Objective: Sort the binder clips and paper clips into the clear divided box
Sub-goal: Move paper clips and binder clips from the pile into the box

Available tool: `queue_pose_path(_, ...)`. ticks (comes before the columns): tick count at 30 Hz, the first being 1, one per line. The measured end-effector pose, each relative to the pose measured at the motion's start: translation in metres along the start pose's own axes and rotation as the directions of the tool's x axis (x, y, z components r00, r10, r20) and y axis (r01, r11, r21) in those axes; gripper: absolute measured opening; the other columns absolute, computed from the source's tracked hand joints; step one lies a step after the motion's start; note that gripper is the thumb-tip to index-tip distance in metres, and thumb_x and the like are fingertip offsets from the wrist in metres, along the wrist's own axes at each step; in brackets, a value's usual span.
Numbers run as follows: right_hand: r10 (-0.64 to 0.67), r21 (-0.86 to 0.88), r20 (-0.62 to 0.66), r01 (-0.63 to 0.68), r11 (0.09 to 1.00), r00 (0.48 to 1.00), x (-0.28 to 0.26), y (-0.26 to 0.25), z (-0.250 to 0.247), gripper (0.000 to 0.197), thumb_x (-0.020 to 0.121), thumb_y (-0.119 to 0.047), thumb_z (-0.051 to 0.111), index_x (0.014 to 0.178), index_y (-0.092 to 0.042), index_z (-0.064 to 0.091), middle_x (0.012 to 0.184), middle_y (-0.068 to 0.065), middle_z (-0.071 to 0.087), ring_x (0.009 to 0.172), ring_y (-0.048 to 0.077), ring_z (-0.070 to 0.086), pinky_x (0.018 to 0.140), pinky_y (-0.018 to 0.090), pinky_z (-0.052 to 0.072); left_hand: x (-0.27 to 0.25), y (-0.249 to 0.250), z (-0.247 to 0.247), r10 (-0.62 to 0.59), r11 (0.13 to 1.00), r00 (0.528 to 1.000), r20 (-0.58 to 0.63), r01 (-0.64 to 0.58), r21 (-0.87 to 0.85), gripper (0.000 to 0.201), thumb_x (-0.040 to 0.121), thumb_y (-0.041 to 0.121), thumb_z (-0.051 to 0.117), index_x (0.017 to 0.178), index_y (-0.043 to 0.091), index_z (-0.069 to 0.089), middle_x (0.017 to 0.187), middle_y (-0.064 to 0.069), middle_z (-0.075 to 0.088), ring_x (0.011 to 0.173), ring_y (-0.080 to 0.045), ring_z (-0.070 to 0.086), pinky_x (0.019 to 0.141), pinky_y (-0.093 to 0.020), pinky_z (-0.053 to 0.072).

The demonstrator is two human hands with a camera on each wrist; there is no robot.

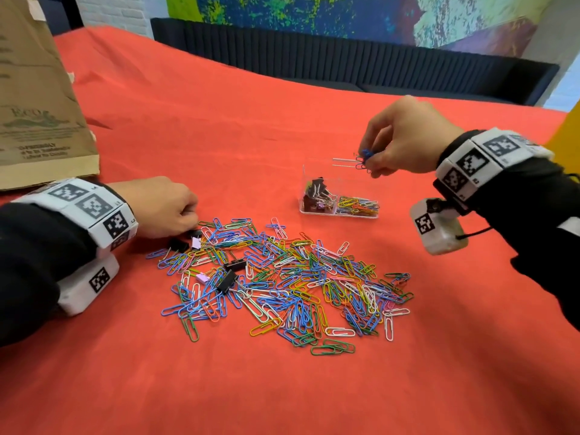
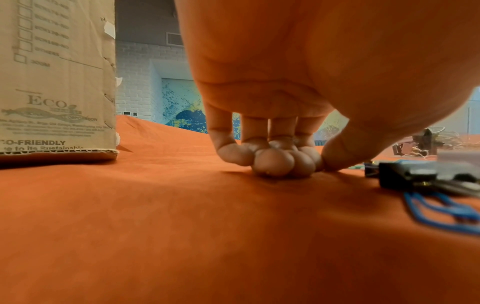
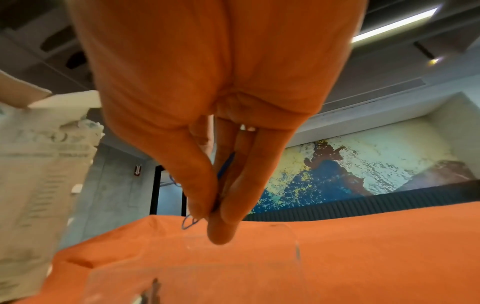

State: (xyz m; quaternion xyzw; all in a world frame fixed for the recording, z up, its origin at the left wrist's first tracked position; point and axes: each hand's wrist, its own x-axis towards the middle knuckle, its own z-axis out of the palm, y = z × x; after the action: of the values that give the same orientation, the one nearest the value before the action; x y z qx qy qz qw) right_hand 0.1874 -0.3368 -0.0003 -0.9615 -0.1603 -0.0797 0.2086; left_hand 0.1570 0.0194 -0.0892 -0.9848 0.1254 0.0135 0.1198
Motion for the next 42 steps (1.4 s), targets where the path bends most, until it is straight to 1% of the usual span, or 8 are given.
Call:
queue_pose_path(4, 0.012, -0.199, 0.045, -0.003, 0.980, 0.999, 0.010, 0.001, 0.014, 0.020, 0.073, -0.001, 0.071, 0.073, -0.021, 0.071, 0.058, 0.000, 0.072, 0.047, 0.008, 0.066, 0.062, 0.035, 0.062, -0.001, 0.001, -0.001, -0.002, 1.000, 1.000, 0.001, 0.002, 0.010, 0.027, 0.089, 0.037, 0.047, 0.070, 0.019, 0.050, 0.062, 0.004, 0.053, 0.065, -0.020, 0.048, 0.063, -0.028, 0.036)
queue_pose_path(7, 0.014, -0.290, 0.042, -0.001, 0.957, 0.999, 0.010, 0.002, 0.018, 0.014, 0.070, -0.013, 0.075, 0.072, -0.027, 0.072, 0.059, -0.004, 0.071, 0.065, 0.010, 0.069, 0.071, 0.038, 0.061, 0.000, 0.000, 0.001, 0.021, 1.000, 1.000, -0.018, -0.020, 0.006, 0.027, 0.089, 0.037, 0.048, 0.072, 0.016, 0.053, 0.067, 0.002, 0.059, 0.066, -0.023, 0.050, 0.064, -0.030, 0.040)
queue_pose_path(16, -0.126, -0.257, -0.093, 0.098, 0.961, 0.988, -0.011, 0.000, 0.000, 0.013, 0.071, -0.016, 0.077, 0.075, -0.028, 0.073, 0.072, -0.009, 0.071, 0.070, 0.013, 0.067, 0.079, 0.034, 0.057, 0.000, -0.002, 0.001, 0.019, 1.000, 1.000, -0.002, -0.019, -0.010, 0.027, 0.088, 0.037, 0.049, 0.072, 0.016, 0.054, 0.069, -0.001, 0.062, 0.068, -0.025, 0.051, 0.066, -0.030, 0.042)
queue_pose_path(21, -0.211, -0.199, 0.297, 0.277, 0.940, 0.931, -0.056, -0.015, 0.021, 0.016, 0.073, -0.022, 0.080, 0.085, -0.030, 0.076, 0.068, -0.024, 0.068, 0.073, -0.004, 0.066, 0.061, 0.000, 0.041, 0.001, -0.001, 0.001, 0.026, 1.000, 1.000, -0.006, -0.026, 0.001, 0.026, 0.089, 0.036, 0.049, 0.074, 0.016, 0.055, 0.068, 0.000, 0.060, 0.068, -0.025, 0.051, 0.066, -0.028, 0.039)
queue_pose_path(28, -0.272, -0.197, 0.512, 0.420, 0.886, 0.814, -0.073, -0.009, 0.057, 0.052, 0.075, -0.015, 0.060, 0.121, -0.038, 0.063, 0.115, -0.016, 0.063, 0.093, 0.009, 0.062, 0.070, 0.011, 0.038, 0.002, -0.003, 0.003, 0.029, 1.000, 0.999, -0.014, -0.030, -0.007, 0.026, 0.088, 0.037, 0.049, 0.071, 0.018, 0.053, 0.068, 0.001, 0.061, 0.068, -0.024, 0.053, 0.070, -0.032, 0.047)
queue_pose_path(35, -0.286, -0.217, 0.487, 0.432, 0.875, 0.825, -0.079, -0.014, 0.060, 0.016, 0.074, -0.015, 0.064, 0.086, -0.026, 0.069, 0.067, -0.017, 0.058, 0.062, -0.006, 0.053, 0.060, 0.009, 0.037, 0.003, -0.005, 0.004, 0.035, 0.999, 0.999, -0.014, -0.035, -0.006, 0.027, 0.088, 0.037, 0.050, 0.070, 0.017, 0.053, 0.067, 0.001, 0.061, 0.066, -0.025, 0.052, 0.069, -0.031, 0.046)
queue_pose_path(38, -0.273, -0.203, 0.466, 0.402, 0.893, 0.841, -0.079, -0.012, 0.058, 0.006, 0.075, -0.019, 0.069, 0.079, -0.024, 0.068, 0.065, -0.015, 0.062, 0.062, -0.013, 0.054, 0.055, 0.004, 0.036, 0.004, -0.006, 0.006, 0.045, 0.999, 0.999, -0.022, -0.045, 0.018, 0.026, 0.089, 0.037, 0.050, 0.073, 0.017, 0.055, 0.072, -0.001, 0.064, 0.067, -0.025, 0.052, 0.068, -0.030, 0.044)
queue_pose_path(42, -0.232, -0.120, 0.412, 0.305, 0.945, 0.881, -0.072, -0.006, 0.043, 0.009, 0.073, -0.019, 0.077, 0.079, -0.024, 0.072, 0.066, -0.010, 0.069, 0.062, 0.002, 0.062, 0.059, 0.014, 0.047, 0.005, -0.006, 0.007, 0.053, 0.998, 0.998, -0.026, -0.052, 0.025, 0.026, 0.089, 0.037, 0.049, 0.072, 0.017, 0.053, 0.070, 0.000, 0.062, 0.067, -0.025, 0.051, 0.067, -0.030, 0.042)
